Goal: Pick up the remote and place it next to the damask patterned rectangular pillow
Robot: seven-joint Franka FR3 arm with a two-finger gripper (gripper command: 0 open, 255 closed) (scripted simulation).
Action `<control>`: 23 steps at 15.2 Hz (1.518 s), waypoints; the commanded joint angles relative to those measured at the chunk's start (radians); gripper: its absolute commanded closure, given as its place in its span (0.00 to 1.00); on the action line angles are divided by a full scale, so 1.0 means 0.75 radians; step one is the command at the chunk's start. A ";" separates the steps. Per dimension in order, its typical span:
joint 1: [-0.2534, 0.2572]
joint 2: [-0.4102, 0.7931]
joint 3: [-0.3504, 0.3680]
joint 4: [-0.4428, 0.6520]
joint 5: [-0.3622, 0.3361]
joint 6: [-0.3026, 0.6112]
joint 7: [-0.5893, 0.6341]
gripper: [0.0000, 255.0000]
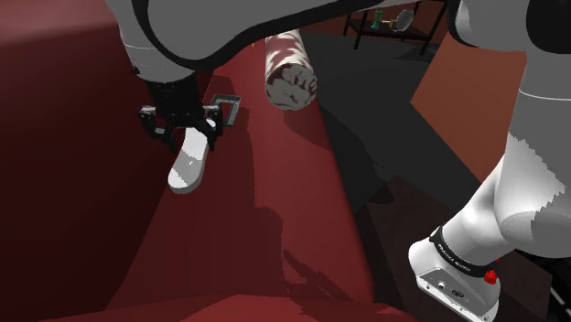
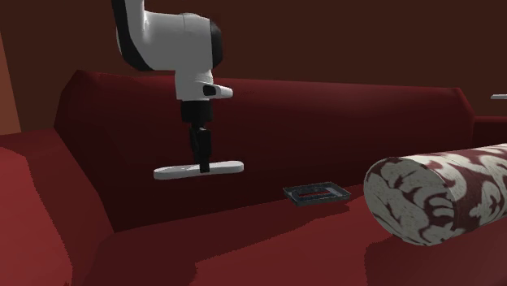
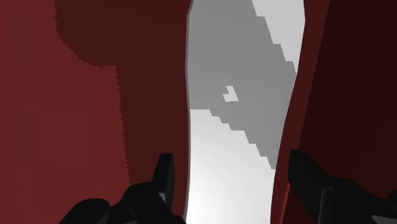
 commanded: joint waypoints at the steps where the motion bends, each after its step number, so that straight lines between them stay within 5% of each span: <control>1: 0.004 -0.002 0.002 0.036 0.003 -0.037 -0.004 1.00; 23: 0.095 0.042 0.009 0.507 -0.011 -0.457 -0.036 1.00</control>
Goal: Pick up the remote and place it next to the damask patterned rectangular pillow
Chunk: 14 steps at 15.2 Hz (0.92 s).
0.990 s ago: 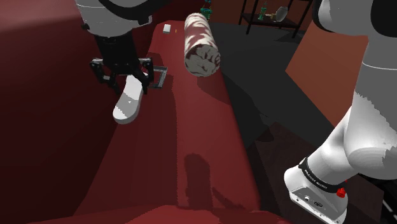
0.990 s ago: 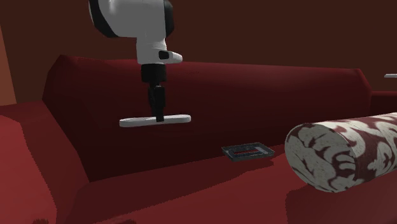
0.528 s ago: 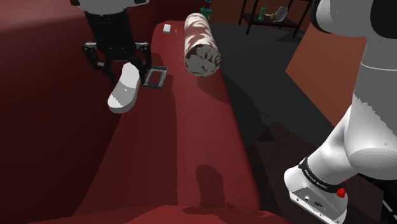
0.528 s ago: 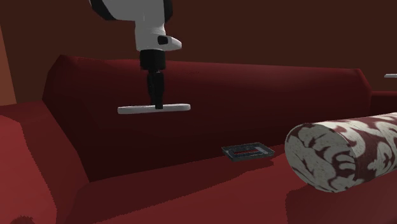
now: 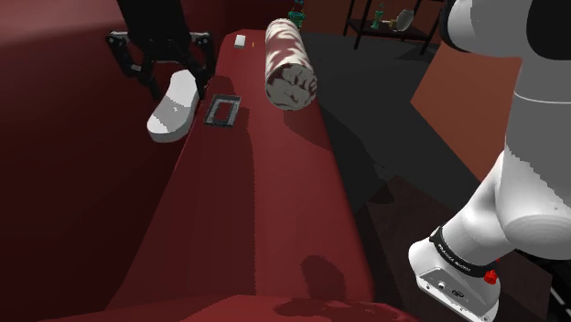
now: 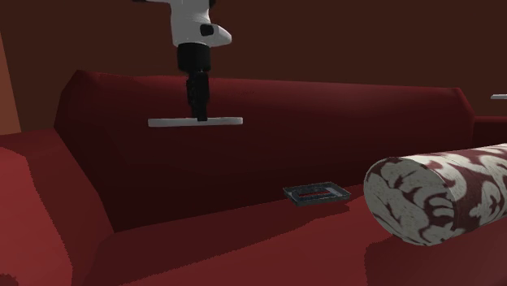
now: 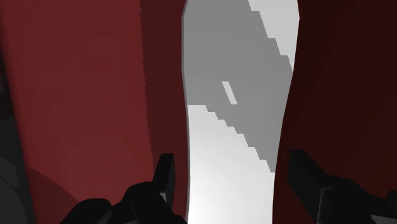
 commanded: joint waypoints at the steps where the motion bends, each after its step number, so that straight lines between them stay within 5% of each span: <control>1: 0.011 0.010 -0.001 0.045 -0.006 -0.035 -0.002 1.00; 7: -0.244 -0.264 -0.011 -0.322 0.140 0.103 -0.187 1.00; 14: -0.441 -0.502 -0.092 -0.591 0.270 0.189 -0.445 1.00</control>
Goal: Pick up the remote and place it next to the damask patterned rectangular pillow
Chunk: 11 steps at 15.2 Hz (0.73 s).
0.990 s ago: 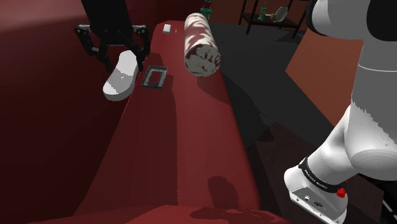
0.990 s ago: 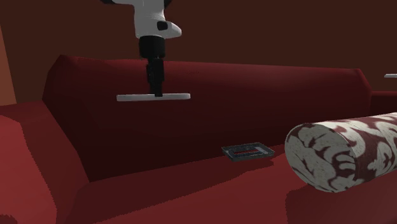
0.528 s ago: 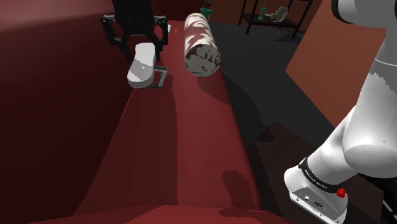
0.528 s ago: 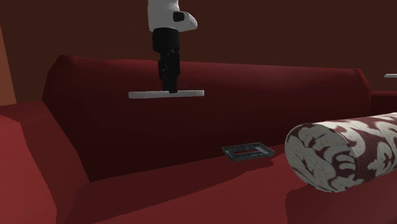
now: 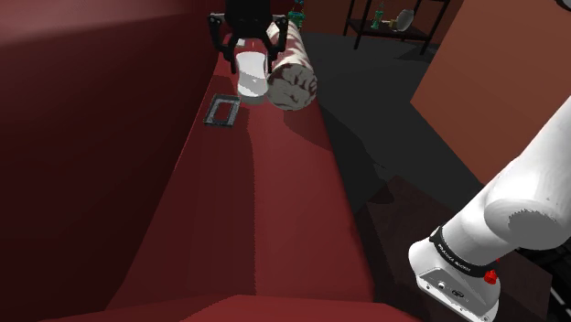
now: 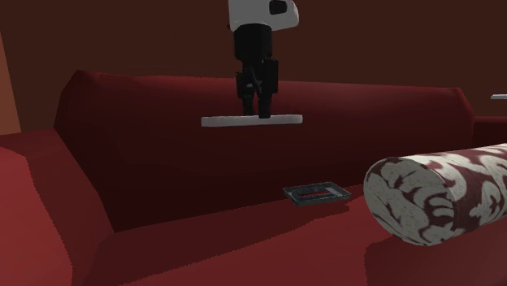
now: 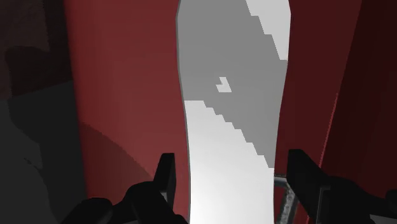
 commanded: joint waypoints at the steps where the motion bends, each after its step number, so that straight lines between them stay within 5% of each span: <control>1: -0.049 -0.057 -0.031 -0.070 0.030 0.027 -0.080 1.00; 11: -0.224 -0.232 -0.209 -0.259 0.099 0.078 -0.438 1.00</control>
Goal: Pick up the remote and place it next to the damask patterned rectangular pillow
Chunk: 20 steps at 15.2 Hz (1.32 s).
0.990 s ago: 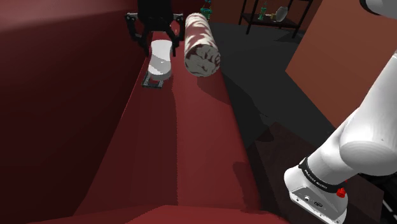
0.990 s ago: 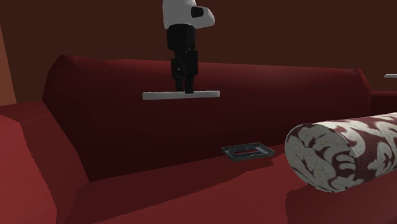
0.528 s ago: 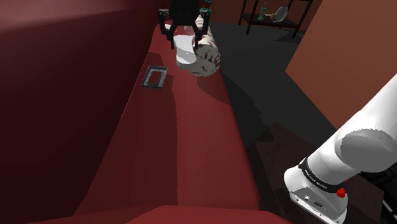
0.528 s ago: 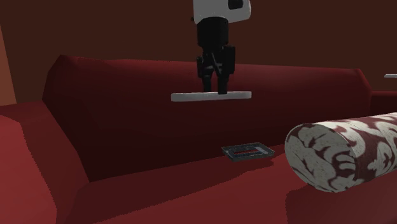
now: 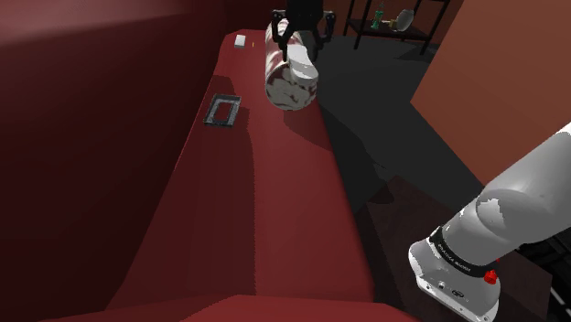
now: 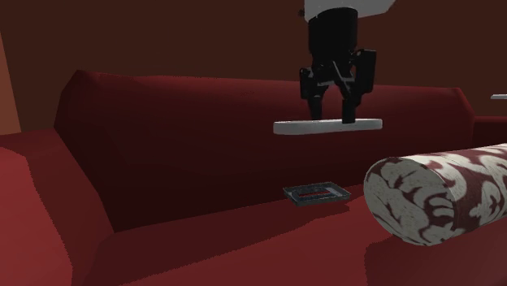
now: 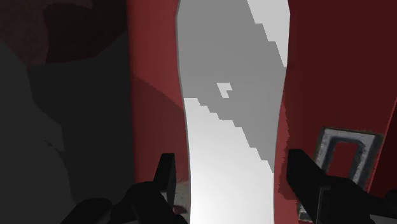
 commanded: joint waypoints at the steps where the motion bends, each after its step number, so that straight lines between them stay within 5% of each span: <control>1: -0.029 -0.010 -0.034 -0.006 0.001 0.000 -0.066 1.00; 9: -0.151 -0.023 -0.183 -0.025 -0.010 0.018 -0.335 1.00; 20: -0.150 -0.024 -0.182 -0.224 -0.011 0.216 -0.327 1.00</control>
